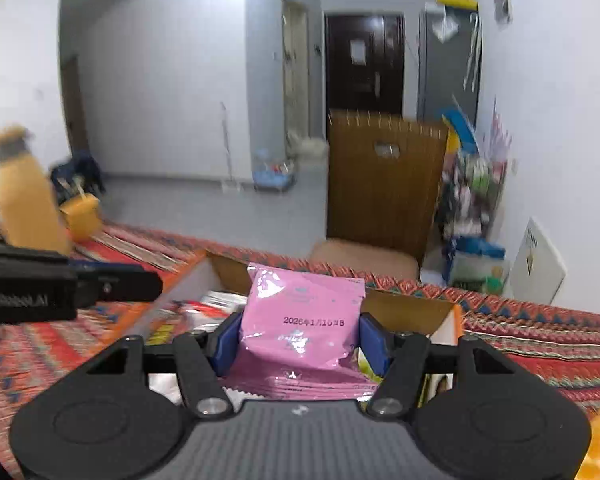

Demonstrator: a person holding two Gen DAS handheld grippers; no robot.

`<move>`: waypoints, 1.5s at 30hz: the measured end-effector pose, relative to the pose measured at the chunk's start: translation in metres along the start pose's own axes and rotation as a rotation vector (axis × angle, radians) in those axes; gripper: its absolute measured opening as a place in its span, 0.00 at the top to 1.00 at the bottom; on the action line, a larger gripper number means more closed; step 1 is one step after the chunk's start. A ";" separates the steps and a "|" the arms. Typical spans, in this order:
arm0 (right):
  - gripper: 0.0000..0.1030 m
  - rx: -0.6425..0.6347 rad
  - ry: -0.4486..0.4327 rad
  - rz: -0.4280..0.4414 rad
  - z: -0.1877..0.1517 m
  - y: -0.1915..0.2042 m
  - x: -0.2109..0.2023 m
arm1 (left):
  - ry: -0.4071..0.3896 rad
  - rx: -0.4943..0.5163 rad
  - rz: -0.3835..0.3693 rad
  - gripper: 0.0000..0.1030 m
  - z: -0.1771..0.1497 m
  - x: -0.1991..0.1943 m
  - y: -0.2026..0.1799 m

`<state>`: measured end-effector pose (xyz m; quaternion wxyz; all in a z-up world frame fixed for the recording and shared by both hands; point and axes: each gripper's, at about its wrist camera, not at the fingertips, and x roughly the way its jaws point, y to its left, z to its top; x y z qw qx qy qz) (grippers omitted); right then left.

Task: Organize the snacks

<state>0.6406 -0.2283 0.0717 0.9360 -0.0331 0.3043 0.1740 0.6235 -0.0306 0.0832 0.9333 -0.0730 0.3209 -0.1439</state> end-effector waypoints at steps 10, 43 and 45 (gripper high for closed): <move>0.40 -0.027 0.203 -0.041 -0.004 0.003 0.138 | 0.167 -0.001 0.093 0.60 -0.005 0.127 0.027; 0.03 -0.001 -0.081 -0.173 -0.039 0.009 -0.218 | -0.103 0.011 0.159 0.00 -0.078 -0.224 -0.024; 0.00 0.002 -0.127 -0.154 -0.064 0.018 -0.256 | -0.151 0.037 0.161 0.00 -0.106 -0.257 -0.030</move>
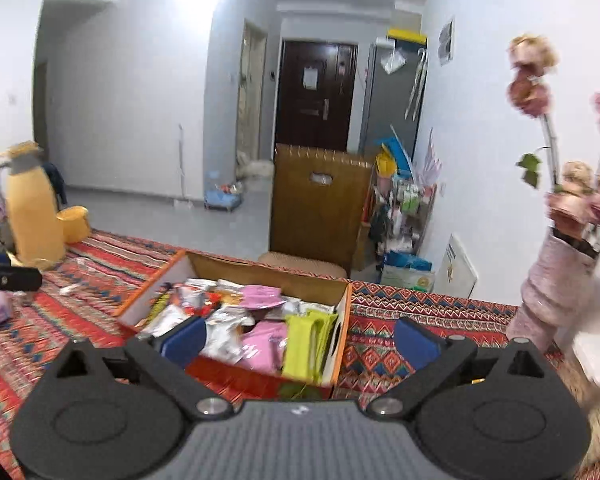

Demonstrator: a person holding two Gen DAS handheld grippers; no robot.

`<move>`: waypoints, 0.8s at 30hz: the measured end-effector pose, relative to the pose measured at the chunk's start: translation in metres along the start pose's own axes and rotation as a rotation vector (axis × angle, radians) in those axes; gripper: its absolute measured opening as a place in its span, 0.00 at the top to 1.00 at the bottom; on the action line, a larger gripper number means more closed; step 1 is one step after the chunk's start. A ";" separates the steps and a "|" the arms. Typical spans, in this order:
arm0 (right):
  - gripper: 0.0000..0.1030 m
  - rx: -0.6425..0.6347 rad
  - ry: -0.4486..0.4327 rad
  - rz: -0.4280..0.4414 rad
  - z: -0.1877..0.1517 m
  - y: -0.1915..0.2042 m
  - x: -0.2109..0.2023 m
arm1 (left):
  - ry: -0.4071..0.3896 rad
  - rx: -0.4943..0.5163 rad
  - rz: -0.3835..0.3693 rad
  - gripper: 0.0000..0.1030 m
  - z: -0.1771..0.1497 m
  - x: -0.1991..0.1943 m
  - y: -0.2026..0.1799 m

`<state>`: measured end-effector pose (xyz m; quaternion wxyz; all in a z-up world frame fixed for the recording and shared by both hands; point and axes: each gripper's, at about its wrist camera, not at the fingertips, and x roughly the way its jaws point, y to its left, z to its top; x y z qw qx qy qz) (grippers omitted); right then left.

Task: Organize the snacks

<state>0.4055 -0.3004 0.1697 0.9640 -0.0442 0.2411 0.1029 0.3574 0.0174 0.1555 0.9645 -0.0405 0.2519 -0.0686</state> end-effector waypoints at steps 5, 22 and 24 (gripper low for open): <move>0.00 0.025 -0.122 0.029 -0.055 0.010 -0.091 | -0.151 0.061 0.061 0.00 -0.069 -0.088 -0.011; 0.00 0.082 -0.254 -0.093 -0.268 0.106 -0.274 | -0.208 0.055 0.166 0.00 -0.278 -0.238 -0.018; 0.00 0.169 -0.244 -0.117 -0.292 0.116 -0.274 | -0.172 0.067 0.176 0.00 -0.297 -0.238 -0.019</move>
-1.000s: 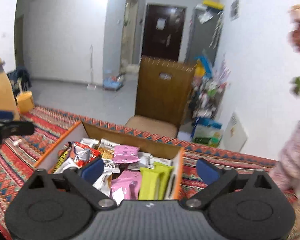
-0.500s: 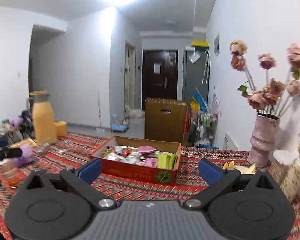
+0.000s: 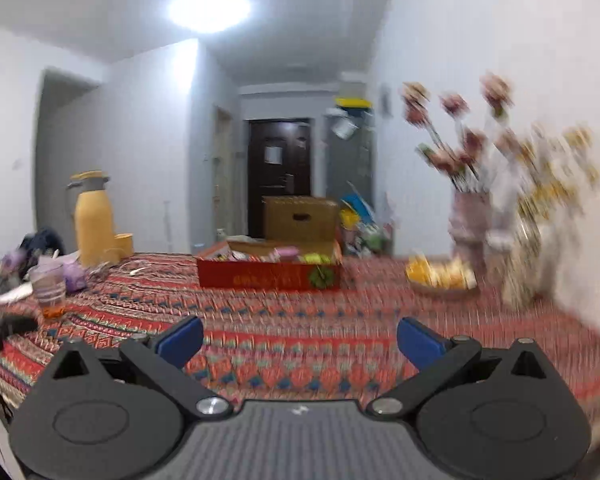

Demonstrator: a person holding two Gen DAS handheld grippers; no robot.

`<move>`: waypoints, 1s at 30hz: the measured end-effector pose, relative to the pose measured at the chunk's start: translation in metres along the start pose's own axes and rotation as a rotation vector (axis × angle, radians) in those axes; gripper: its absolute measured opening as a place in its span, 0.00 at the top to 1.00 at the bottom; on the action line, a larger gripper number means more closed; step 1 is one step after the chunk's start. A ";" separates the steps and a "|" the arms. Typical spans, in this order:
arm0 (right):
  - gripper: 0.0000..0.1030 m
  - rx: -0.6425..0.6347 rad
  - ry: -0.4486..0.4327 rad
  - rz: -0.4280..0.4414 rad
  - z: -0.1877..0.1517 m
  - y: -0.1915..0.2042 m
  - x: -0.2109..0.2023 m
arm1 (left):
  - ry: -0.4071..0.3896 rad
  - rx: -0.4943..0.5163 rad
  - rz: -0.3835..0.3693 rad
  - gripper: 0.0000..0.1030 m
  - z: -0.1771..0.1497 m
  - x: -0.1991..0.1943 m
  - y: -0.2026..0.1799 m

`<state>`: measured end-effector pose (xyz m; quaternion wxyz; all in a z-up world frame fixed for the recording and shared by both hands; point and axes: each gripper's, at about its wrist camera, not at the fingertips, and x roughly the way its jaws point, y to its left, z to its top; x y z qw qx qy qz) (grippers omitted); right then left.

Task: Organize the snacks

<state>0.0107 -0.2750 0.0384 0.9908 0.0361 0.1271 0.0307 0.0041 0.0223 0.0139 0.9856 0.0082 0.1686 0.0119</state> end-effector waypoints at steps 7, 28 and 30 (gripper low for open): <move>0.00 0.028 0.059 0.069 -0.048 0.030 0.015 | 0.052 0.001 -0.044 0.00 -0.019 0.012 -0.009; 0.00 -0.004 0.111 0.080 -0.046 0.039 0.023 | 0.056 0.007 -0.021 0.00 -0.014 0.015 -0.010; 0.00 -0.003 0.113 0.081 -0.046 0.039 0.024 | 0.054 0.008 -0.022 0.00 -0.013 0.015 -0.010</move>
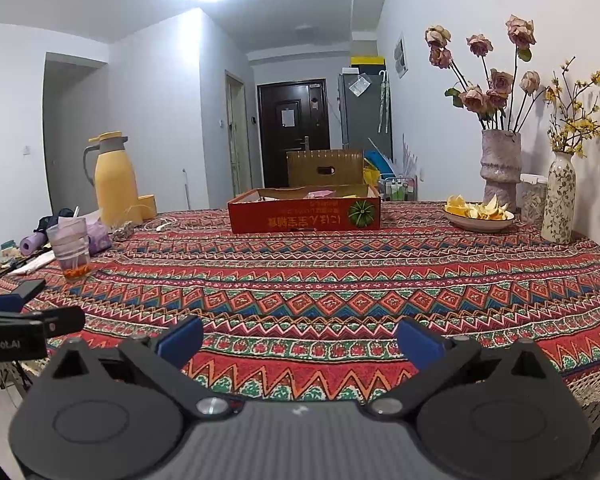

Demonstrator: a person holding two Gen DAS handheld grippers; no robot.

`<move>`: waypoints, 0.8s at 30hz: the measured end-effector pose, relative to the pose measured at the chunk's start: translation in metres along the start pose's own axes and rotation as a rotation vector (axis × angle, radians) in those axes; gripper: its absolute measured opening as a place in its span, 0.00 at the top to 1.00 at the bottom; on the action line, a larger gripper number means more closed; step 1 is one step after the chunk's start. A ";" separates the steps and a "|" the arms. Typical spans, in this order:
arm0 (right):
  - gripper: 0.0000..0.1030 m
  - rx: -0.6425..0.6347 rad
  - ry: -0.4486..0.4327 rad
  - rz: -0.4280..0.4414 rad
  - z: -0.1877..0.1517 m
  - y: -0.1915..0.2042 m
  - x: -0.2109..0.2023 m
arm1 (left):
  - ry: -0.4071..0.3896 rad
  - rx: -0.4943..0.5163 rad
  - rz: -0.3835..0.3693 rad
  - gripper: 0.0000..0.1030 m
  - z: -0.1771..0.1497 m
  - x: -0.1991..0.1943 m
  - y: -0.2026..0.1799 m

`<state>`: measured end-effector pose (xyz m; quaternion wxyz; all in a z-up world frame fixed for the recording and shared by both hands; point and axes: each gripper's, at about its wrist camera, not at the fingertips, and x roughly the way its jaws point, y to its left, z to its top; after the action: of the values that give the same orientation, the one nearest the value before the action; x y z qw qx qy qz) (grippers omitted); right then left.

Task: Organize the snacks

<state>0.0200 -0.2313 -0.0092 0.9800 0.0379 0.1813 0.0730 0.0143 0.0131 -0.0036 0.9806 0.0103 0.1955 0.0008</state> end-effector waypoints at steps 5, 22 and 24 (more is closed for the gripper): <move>0.00 -0.002 -0.004 -0.004 -0.001 0.001 -0.001 | -0.003 0.001 0.005 0.00 0.000 -0.001 0.000; 0.00 0.003 0.006 -0.004 -0.003 0.000 0.001 | -0.001 0.006 0.003 0.00 -0.001 -0.001 0.000; 0.00 0.004 0.005 -0.001 -0.003 0.000 0.000 | -0.001 0.005 0.003 0.00 -0.001 -0.001 -0.001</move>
<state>0.0195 -0.2313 -0.0119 0.9795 0.0398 0.1839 0.0723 0.0127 0.0126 -0.0040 0.9807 0.0132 0.1952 0.0015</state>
